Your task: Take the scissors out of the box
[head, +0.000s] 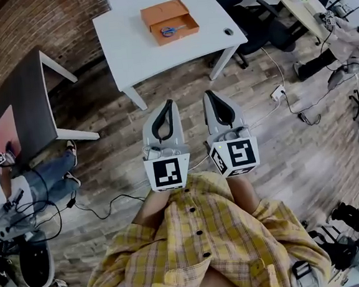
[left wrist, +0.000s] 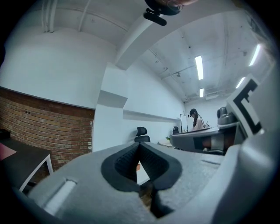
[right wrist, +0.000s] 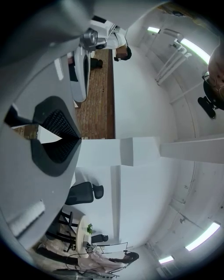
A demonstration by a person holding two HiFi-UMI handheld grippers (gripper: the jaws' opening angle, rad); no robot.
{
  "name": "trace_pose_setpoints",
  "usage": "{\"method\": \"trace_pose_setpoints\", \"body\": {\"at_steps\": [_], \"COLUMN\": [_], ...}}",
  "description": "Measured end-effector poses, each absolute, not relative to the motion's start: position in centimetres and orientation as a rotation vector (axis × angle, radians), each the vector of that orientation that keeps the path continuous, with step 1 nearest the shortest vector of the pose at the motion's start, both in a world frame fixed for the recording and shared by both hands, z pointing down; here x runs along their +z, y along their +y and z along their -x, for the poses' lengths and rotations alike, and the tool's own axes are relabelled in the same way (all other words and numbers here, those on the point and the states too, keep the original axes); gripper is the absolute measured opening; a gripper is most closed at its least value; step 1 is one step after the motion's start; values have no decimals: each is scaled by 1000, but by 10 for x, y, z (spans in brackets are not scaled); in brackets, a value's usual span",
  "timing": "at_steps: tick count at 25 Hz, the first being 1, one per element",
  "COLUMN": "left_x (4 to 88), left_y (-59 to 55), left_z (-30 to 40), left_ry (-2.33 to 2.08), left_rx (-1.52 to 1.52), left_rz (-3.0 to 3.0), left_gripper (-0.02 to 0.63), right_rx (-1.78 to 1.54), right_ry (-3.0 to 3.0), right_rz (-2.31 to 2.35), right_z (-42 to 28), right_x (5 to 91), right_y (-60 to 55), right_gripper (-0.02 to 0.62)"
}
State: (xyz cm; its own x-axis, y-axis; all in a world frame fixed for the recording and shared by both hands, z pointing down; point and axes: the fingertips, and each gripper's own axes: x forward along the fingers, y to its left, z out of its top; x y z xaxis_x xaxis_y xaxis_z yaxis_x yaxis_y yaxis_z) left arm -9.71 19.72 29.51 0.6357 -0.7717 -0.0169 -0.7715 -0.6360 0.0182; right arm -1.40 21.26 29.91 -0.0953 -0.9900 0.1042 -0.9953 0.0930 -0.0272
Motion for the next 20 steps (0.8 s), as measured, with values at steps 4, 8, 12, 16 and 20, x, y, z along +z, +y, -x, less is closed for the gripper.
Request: {"method": "trace_pose_setpoints", "body": {"at_steps": [4,8,12,16,20], "left_x": [295,294,297,301,305], "left_y": [171,153,132,113,89], "left_z": [94,85,81,76,64], "left_ry": [-1303,-1284,-1290,-1303,-1335], "left_rx": [-30,0,-21,-11,-6], "left_rz": [-2846,-2880,-2863,-2862,-2854], "left_gripper": [2,2,2,2,2], "right_rx": [120,138,131,122,120], "right_ry": [-2248,-2234,-2243,-2257,-2294], "right_rz": [-2069,-2092,-2074,-2071,-2055], "right_z": [11,6,9,5,-10], "right_x": [300,301,305,306,310], "right_y": [187,171,149,131,103], "right_gripper": [5,5,5,5,5]}}
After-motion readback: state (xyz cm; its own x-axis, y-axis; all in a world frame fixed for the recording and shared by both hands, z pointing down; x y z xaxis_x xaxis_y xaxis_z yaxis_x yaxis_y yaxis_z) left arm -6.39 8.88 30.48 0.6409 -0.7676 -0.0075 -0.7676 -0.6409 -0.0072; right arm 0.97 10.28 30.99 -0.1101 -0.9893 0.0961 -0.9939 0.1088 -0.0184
